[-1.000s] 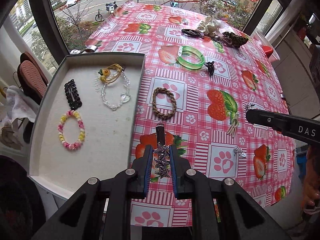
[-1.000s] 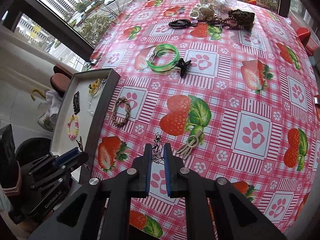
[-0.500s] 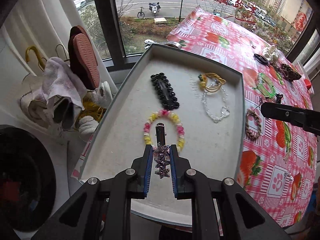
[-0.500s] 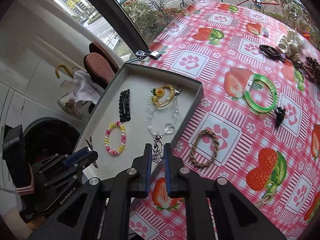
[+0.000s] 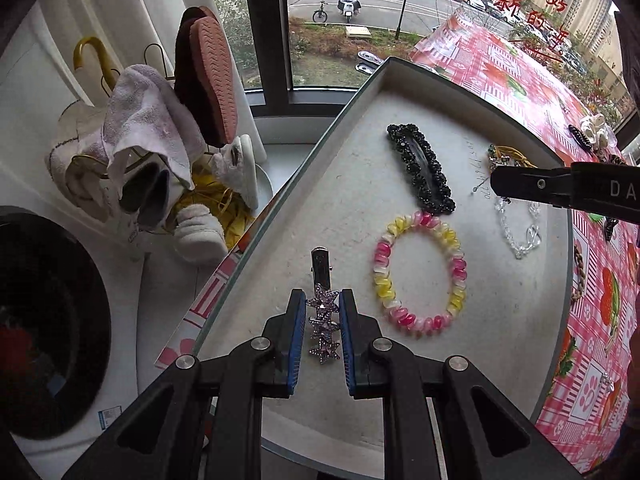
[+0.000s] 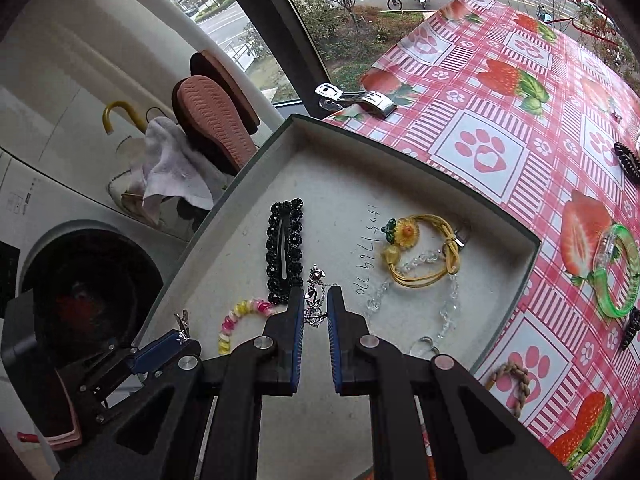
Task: Organize jewelry
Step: 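Carry the star pin and silver charm into the white tray and open both tools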
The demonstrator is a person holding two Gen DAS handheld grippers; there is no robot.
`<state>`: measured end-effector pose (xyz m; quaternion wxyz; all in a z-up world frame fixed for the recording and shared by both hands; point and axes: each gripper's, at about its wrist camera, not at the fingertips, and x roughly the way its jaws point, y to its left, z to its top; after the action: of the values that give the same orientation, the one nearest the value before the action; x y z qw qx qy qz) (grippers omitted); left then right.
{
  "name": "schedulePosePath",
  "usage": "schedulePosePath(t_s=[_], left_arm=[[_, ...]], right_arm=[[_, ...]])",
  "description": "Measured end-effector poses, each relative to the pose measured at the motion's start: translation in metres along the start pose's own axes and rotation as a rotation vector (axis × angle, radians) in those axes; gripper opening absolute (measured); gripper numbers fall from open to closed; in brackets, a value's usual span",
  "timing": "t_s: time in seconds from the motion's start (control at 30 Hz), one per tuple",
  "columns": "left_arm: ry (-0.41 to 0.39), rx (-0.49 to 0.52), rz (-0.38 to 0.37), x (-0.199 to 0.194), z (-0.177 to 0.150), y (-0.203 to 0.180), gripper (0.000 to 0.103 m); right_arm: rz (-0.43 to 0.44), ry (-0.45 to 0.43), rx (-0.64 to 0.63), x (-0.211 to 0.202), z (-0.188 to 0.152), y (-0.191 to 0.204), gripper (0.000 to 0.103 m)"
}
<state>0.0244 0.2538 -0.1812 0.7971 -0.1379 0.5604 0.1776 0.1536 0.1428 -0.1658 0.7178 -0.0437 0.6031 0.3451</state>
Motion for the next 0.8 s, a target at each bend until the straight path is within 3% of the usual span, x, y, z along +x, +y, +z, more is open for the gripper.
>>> schedulePosePath(t_s=[0.33, 0.67, 0.73, 0.8], left_arm=[[0.002, 0.047, 0.041, 0.006, -0.003, -0.007, 0.024], [0.009, 0.060, 0.075, -0.001, 0.000, -0.013, 0.024], [0.005, 0.070, 0.081, -0.004, 0.000, -0.015, 0.024], [0.009, 0.080, 0.083, -0.005, 0.001, -0.017, 0.024]], right_arm=[[-0.045, 0.055, 0.013, 0.029, -0.003, -0.005, 0.013], [-0.032, 0.076, 0.029, 0.032, -0.003, -0.005, 0.014], [-0.021, 0.075, 0.043, 0.027, -0.006, -0.008, 0.021], [0.001, 0.064, 0.063, 0.020, -0.009, -0.013, 0.038]])
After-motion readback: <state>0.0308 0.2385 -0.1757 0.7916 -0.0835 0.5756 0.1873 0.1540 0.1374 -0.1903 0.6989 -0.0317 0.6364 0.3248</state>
